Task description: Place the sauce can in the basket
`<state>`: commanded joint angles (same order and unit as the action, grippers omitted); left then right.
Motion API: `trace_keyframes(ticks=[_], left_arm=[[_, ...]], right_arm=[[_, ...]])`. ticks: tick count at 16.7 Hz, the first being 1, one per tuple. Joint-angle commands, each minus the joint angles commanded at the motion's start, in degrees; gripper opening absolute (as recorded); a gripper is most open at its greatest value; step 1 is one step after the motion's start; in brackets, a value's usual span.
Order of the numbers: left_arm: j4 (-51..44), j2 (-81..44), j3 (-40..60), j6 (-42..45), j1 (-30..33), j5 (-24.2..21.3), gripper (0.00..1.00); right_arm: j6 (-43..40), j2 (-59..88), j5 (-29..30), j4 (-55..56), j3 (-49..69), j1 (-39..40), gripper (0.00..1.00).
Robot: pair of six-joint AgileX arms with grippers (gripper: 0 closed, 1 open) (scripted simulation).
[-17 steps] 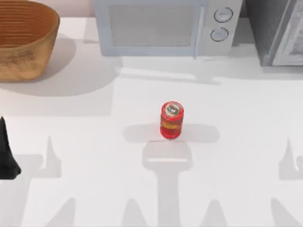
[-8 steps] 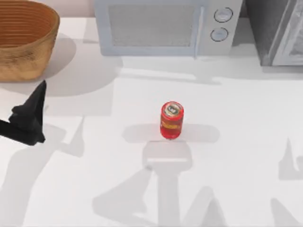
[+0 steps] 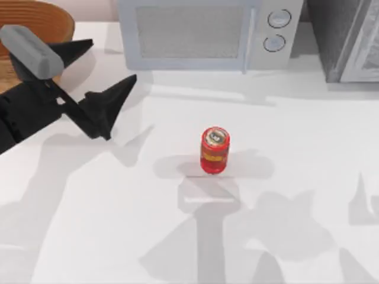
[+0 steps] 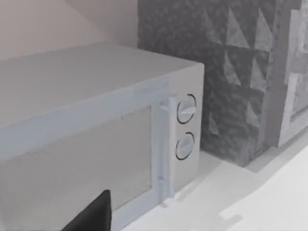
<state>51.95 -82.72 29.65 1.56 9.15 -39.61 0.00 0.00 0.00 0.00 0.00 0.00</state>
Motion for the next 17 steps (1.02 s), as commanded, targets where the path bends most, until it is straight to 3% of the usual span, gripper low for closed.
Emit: trace_keyframes(ticks=[9,13,17], left_arm=[[26.89,-42.81,15.35,0.84,4.74,-20.5,1.0],[34.44,-54.84,19.66,1.07,6.07,-26.27,1.0],[38.04,-60.57,21.71,1.18,6.7,-29.01,1.0]], right_arm=[[0.0,0.0,0.0,0.0,0.0,0.0,1.0],[0.0,0.0,0.0,0.0,0.0,0.0,1.0],[0.0,0.0,0.0,0.0,0.0,0.0,1.0]])
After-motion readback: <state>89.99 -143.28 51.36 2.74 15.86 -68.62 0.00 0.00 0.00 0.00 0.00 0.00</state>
